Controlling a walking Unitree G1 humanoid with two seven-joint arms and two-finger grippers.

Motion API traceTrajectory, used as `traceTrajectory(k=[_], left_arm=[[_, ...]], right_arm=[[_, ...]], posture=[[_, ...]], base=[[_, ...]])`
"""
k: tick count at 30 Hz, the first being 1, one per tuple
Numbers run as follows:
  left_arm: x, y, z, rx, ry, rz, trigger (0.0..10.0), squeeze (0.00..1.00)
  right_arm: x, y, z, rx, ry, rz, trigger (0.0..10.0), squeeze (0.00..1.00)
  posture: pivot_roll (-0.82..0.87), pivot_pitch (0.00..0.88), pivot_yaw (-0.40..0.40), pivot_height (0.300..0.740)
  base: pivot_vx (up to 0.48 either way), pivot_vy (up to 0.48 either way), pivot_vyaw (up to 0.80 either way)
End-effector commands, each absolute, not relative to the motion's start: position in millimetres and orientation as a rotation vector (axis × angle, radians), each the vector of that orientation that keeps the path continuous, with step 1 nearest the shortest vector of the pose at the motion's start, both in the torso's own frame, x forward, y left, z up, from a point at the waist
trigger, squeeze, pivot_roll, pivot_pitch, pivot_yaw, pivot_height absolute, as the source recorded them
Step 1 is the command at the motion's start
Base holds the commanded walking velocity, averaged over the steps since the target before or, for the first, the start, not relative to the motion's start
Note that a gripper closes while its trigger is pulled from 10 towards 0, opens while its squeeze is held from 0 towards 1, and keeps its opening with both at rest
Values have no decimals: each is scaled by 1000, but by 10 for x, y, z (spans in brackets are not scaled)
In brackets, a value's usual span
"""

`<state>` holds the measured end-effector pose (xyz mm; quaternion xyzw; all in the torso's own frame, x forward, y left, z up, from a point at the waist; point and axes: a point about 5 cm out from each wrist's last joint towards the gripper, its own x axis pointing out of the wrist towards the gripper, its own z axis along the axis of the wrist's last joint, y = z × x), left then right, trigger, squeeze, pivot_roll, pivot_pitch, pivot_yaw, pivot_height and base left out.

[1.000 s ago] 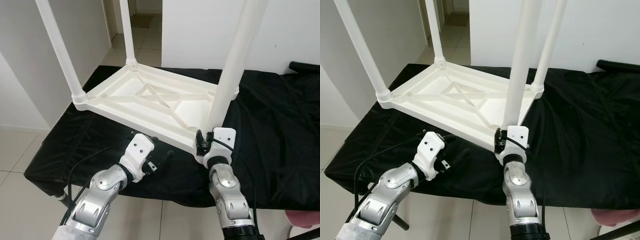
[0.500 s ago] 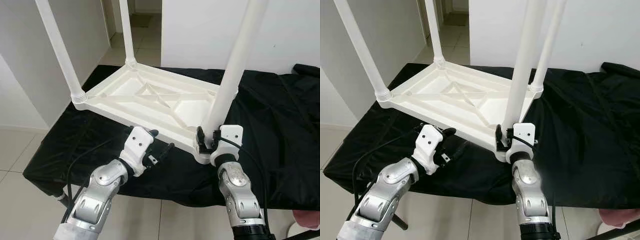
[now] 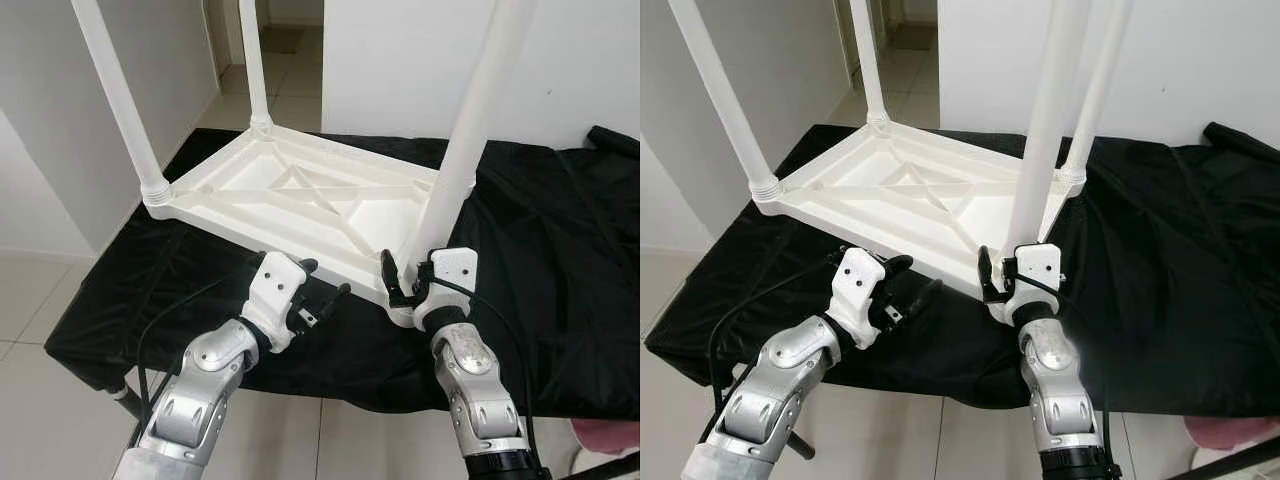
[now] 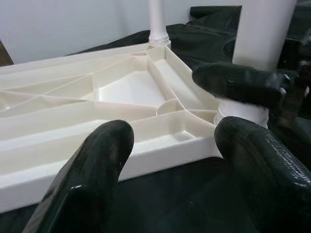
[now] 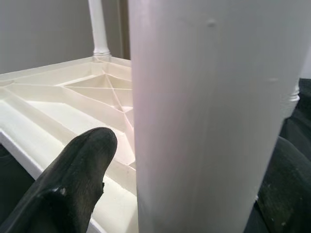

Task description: Building children table

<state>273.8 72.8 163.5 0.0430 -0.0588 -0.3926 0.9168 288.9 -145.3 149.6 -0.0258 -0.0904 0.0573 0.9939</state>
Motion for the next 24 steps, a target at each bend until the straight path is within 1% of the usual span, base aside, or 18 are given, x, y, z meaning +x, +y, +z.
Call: traceTrajectory(k=[1, 6, 10, 13, 19, 24], left_arm=[[2807, 776, 1603, 67, -106, -693, 10000, 0], [2910, 759, 1591, 46, -102, -664, 10000, 0], [2964, 723, 1634, 37, -116, -670, 10000, 0], [3000, 709, 1666, 68, -136, -677, 10000, 0], [3099, 709, 1730, 53, -153, -670, 10000, 0], [3096, 688, 1735, 59, -162, -687, 10000, 0]], right_arm=[[2916, -1478, 1498, -30, -192, 108, 10000, 0], [3009, -1482, 1527, -32, -209, 121, 10000, 0], [3078, -1471, 1545, -27, -220, 124, 10000, 0], [3101, -1461, 1554, -27, -230, 128, 10000, 0], [3123, -1474, 1515, -30, -232, 125, 10000, 0], [3126, -1475, 1516, -36, -237, 145, 10000, 0]], posture=[[-45, 0, 69, 740], [-51, 0, 75, 740], [-45, 0, 63, 740], [-41, 0, 61, 740], [-40, 0, 60, 740], [-40, 0, 62, 740]], base=[[0, 0, 0], [0, 0, 0], [0, 0, 0], [0, 0, 0], [0, 0, 0], [0, 0, 0]])
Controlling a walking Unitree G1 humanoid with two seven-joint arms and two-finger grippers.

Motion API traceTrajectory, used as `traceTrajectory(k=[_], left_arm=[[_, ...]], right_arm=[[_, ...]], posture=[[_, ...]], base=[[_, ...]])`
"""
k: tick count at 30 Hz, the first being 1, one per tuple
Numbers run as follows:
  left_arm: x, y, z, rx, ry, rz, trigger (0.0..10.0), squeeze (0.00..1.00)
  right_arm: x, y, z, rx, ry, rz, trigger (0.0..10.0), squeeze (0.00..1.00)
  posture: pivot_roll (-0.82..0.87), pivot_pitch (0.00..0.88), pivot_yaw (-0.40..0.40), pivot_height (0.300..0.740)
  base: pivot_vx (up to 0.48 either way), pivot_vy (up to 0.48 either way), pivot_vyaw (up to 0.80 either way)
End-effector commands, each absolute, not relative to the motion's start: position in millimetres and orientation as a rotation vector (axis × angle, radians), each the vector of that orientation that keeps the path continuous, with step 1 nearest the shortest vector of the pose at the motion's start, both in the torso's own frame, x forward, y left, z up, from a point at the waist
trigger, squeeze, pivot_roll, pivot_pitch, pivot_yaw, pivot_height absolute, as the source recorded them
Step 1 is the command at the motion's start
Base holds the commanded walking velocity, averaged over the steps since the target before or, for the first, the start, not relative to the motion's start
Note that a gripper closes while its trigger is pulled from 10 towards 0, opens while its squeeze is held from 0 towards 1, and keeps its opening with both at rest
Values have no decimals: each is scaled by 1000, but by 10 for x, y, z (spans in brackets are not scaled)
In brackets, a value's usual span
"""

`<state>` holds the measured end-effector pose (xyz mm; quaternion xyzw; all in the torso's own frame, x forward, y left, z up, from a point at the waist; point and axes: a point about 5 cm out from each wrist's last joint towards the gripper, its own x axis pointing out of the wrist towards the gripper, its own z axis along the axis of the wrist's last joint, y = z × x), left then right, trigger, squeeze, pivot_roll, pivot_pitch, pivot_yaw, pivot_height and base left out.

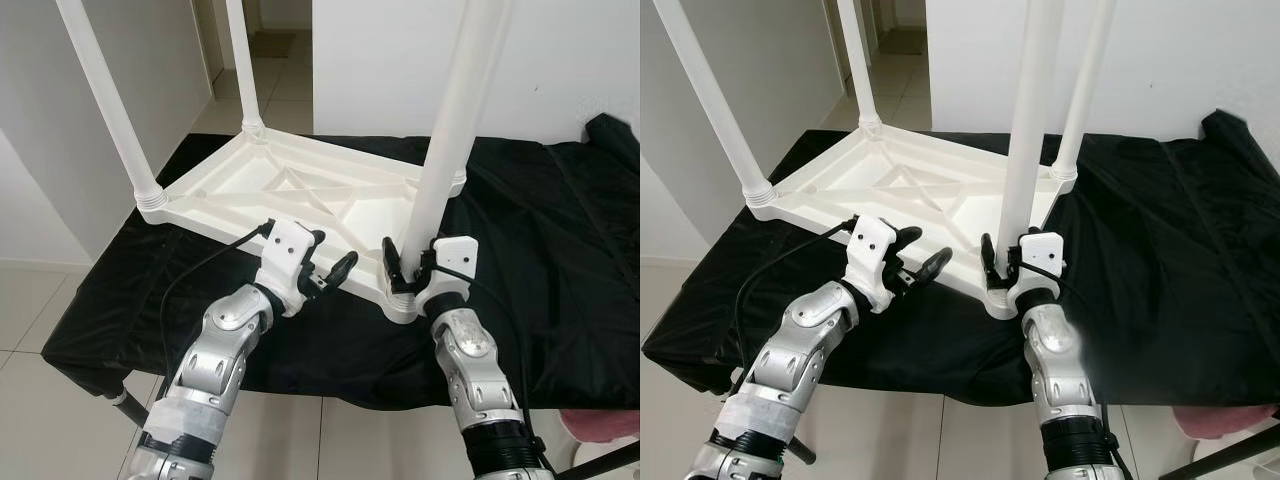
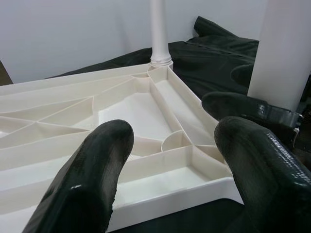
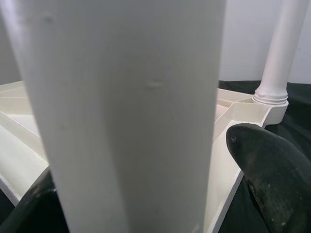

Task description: Building children table

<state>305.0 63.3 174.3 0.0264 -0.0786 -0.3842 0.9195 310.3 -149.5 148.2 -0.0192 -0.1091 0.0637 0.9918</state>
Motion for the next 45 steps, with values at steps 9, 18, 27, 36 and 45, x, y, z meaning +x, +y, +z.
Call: traceTrajectory(k=[9, 18, 27, 36, 45], left_arm=[[2888, 605, 1669, 74, -127, -820, 10000, 0], [2699, 556, 1541, 120, -104, -918, 10000, 0], [2371, 550, 1442, 116, -7, -1118, 10000, 0], [2355, 510, 1451, 119, -7, -1128, 10000, 0], [2415, 535, 1486, 114, -16, -1076, 10000, 0]], right_arm=[[3092, -1490, 1475, -105, -202, 339, 10000, 0], [3091, -1535, 1412, -149, -150, 465, 10000, 0], [3057, -1652, 1369, -189, -107, 541, 3098, 0], [2999, -1683, 1334, -200, -88, 572, 0, 0], [2991, -1691, 1337, -116, -76, 476, 10000, 0]], posture=[[-42, 0, 68, 740], [-31, 25, 67, 740], [-25, 40, 64, 740], [-32, 27, 56, 740], [-24, 19, 37, 740]], base=[[0, 0, 0], [0, 0, 0], [0, 0, 0], [0, 0, 0], [0, 0, 0]])
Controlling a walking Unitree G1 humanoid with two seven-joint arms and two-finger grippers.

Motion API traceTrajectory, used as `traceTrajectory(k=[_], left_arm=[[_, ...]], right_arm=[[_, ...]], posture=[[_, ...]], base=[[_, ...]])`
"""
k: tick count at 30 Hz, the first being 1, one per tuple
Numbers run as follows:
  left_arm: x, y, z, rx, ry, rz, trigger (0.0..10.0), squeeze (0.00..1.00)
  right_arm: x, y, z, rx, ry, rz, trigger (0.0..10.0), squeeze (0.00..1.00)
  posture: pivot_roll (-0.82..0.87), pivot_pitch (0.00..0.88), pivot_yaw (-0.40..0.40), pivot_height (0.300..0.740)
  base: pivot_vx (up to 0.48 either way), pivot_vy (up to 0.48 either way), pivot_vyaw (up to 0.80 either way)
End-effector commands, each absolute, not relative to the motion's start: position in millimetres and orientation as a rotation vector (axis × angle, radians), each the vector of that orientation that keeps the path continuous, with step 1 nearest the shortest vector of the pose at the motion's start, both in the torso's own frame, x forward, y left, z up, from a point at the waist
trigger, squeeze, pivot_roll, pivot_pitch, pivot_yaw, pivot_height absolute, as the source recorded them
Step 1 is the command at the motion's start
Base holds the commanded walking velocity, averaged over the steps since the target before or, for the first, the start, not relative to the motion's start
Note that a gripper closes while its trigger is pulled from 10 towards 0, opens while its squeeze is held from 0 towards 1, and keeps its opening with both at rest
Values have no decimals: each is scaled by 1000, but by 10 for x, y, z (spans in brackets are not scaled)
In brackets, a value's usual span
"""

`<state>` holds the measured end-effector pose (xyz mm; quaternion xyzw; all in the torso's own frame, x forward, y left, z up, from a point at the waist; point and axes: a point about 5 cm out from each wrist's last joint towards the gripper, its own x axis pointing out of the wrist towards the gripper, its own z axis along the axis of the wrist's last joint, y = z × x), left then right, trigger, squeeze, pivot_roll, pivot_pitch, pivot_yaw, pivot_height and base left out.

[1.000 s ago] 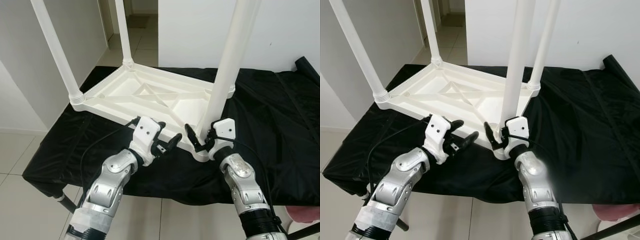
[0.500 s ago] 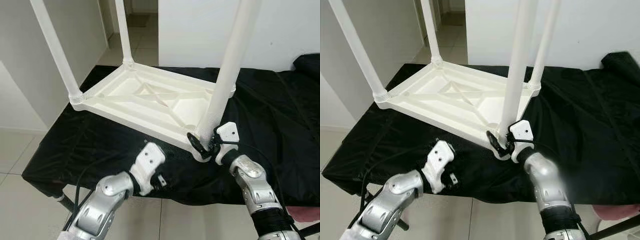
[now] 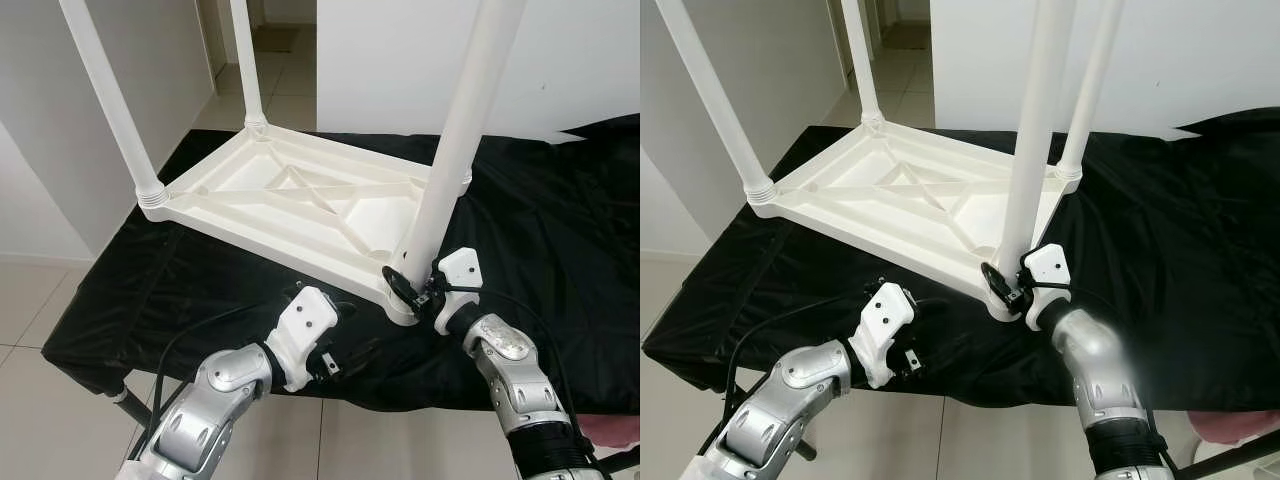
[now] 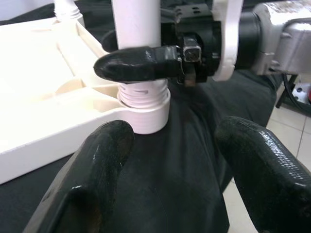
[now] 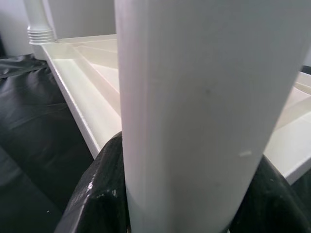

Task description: Building children table

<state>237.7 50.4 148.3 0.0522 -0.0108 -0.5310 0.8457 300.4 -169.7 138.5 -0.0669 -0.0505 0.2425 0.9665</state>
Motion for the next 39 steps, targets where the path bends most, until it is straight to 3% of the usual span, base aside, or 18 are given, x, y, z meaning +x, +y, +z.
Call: traceTrajectory(k=[1, 11, 13, 15, 23, 29, 30, 38, 39], left_arm=[[2415, 535, 1486, 114, -16, -1076, 10000, 0], [2428, 539, 1480, 114, -18, -1059, 10000, 0], [2430, 541, 1475, 115, -17, -1059, 10000, 0], [2446, 532, 1472, 115, -18, -1060, 10000, 0], [2459, 516, 1489, 104, -27, -1056, 10000, 0], [2464, 518, 1496, 101, -29, -1057, 10000, 0], [2463, 519, 1486, 102, -26, -1056, 10000, 0], [2476, 511, 1495, 102, -31, -1055, 10000, 0], [2474, 508, 1495, 102, -32, -1055, 10000, 0]], right_arm=[[2991, -1691, 1337, -116, -76, 476, 10000, 0], [2980, -1578, 1319, -48, -47, 212, 10000, 0], [2979, -1570, 1294, -27, -21, 129, 10000, 0], [2931, -1498, 1218, 73, 54, -69, 10000, 0], [2843, -1277, 1172, 106, 67, -177, 10000, 0], [2842, -1187, 1171, 113, 80, -134, 10000, 0], [2842, -1208, 1175, 120, 82, -133, 10000, 1000], [2885, -1325, 1269, 79, 2, -29, 10000, 1000], [2889, -1376, 1277, 62, -11, 0, 10000, 27]], posture=[[-24, 19, 37, 740], [-26, 7, 35, 740], [-31, 6, 37, 740], [-33, 3, 36, 740], [-33, 0, 36, 740], [-35, 3, 39, 740], [-35, 0, 37, 740], [-36, 0, 36, 740], [-36, 2, 36, 740]], base=[[0, 0, 0], [0, 0, 0], [0, 0, 0], [0, 0, 0], [0, 0, 0], [0, 0, 0], [0, 0, 0], [0, 0, 0], [0, 0, 0]])
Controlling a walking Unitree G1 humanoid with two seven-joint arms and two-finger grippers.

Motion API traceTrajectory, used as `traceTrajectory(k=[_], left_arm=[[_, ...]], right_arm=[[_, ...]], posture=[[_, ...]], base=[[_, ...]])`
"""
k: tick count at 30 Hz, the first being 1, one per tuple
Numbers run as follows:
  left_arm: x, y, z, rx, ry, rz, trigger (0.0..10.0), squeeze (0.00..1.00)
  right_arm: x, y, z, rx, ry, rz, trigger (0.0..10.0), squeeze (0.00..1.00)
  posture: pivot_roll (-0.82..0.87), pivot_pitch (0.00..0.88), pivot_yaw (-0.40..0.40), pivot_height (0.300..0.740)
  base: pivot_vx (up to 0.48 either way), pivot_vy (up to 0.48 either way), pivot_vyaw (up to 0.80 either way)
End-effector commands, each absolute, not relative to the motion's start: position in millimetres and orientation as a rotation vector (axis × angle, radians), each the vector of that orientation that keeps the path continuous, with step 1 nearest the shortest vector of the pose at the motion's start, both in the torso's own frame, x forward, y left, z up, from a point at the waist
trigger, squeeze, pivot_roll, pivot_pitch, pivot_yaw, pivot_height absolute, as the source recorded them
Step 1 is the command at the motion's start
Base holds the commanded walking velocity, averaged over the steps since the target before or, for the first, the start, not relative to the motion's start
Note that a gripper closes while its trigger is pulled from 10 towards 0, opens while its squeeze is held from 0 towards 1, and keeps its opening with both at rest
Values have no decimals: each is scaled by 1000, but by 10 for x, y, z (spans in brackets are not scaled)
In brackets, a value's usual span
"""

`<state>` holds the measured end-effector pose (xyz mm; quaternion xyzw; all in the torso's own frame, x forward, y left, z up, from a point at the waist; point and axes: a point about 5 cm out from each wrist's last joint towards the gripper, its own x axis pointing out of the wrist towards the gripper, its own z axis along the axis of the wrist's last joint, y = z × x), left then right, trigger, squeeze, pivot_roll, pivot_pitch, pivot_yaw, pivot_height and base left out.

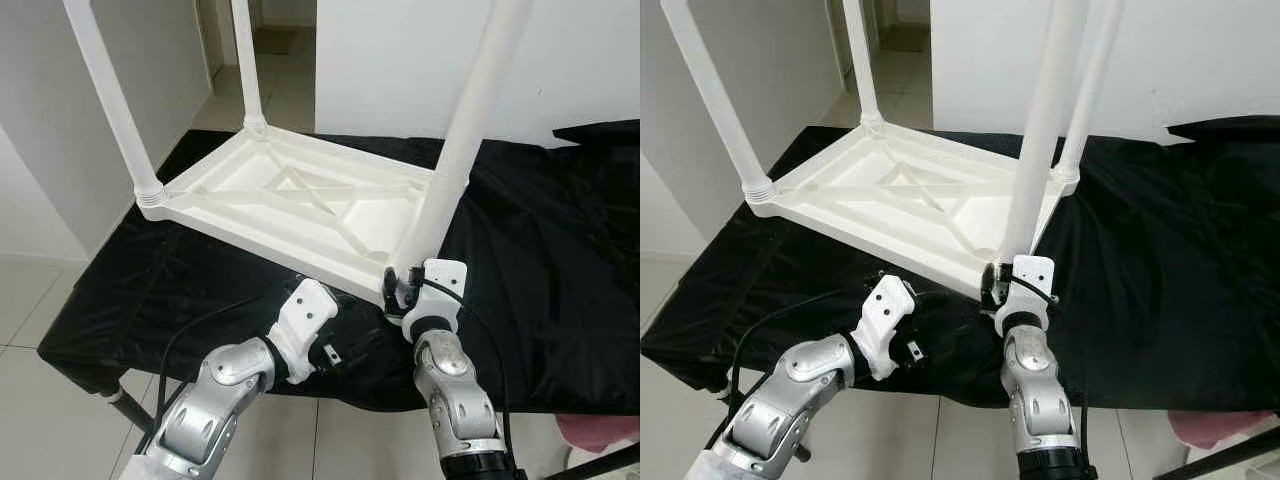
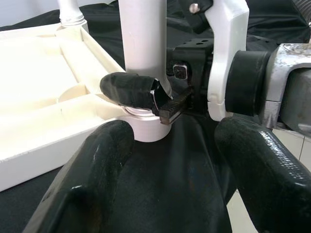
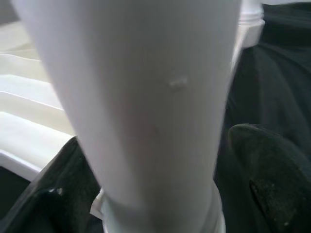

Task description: Building children table

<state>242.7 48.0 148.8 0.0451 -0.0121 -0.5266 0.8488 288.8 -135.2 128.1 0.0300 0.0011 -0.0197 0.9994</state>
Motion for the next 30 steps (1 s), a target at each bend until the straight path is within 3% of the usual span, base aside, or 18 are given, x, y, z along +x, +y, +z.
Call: traceTrajectory(k=[1, 12, 21, 23, 30], left_arm=[[2474, 508, 1495, 102, -32, -1055, 10000, 0], [2473, 494, 1494, 103, -32, -1056, 10000, 0], [2512, 480, 1517, 112, -43, -1056, 10000, 0], [2521, 482, 1529, 114, -48, -1051, 10000, 0], [2527, 490, 1540, 115, -53, -1042, 10000, 0]], right_arm=[[2889, -1376, 1277, 62, -11, 0, 10000, 27], [2939, -1563, 1334, -84, -43, 334, 10000, 0], [3110, -1556, 1373, -166, -25, 582, 9765, 0], [3144, -1540, 1346, -192, -12, 607, 0, 0], [3150, -1555, 1279, -204, 16, 645, 0, 0]], posture=[[-36, 2, 36, 740], [-40, 4, 41, 740], [-37, 0, 44, 740], [-28, 0, 41, 740], [-21, 0, 38, 740]], base=[[0, 0, 0], [0, 0, 0], [0, 0, 0], [0, 0, 0], [0, 0, 0]])
